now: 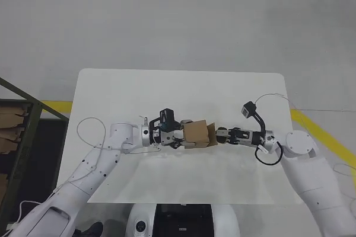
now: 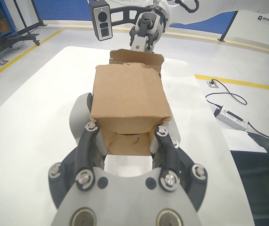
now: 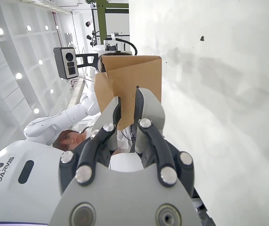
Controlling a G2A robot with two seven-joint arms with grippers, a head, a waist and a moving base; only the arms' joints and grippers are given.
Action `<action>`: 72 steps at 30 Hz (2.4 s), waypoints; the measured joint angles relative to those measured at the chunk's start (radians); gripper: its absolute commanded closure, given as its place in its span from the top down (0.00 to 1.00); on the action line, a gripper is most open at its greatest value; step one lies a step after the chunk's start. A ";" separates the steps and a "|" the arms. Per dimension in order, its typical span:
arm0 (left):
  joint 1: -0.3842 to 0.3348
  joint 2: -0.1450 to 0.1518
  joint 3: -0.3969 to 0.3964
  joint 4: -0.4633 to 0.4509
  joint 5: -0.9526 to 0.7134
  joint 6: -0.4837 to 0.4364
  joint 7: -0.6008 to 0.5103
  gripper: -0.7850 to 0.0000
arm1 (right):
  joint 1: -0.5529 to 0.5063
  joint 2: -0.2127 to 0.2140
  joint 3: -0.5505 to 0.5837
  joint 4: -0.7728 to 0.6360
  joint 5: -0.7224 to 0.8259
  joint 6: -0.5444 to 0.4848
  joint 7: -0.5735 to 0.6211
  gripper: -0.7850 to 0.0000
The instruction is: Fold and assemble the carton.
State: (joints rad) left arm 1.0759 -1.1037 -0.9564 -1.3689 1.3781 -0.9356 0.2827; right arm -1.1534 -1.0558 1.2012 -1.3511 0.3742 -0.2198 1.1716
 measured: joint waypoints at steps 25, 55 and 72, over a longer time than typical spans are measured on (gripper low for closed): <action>-0.005 -0.002 0.005 0.006 0.024 0.010 0.023 0.44 | -0.014 0.010 -0.003 -0.062 -0.061 0.017 -0.043 0.27; 0.009 -0.001 0.018 -0.025 0.055 0.019 0.025 0.44 | -0.026 0.017 -0.012 -0.123 -0.093 0.033 -0.087 0.20; 0.010 -0.002 0.031 -0.033 0.082 0.027 0.034 0.44 | -0.009 0.014 -0.035 -0.124 -0.096 0.052 -0.098 0.17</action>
State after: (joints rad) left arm 1.0860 -1.1059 -0.9249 -1.4016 1.4600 -0.9088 0.3163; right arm -1.1621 -1.0414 1.1664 -1.4747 0.2777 -0.1680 1.0732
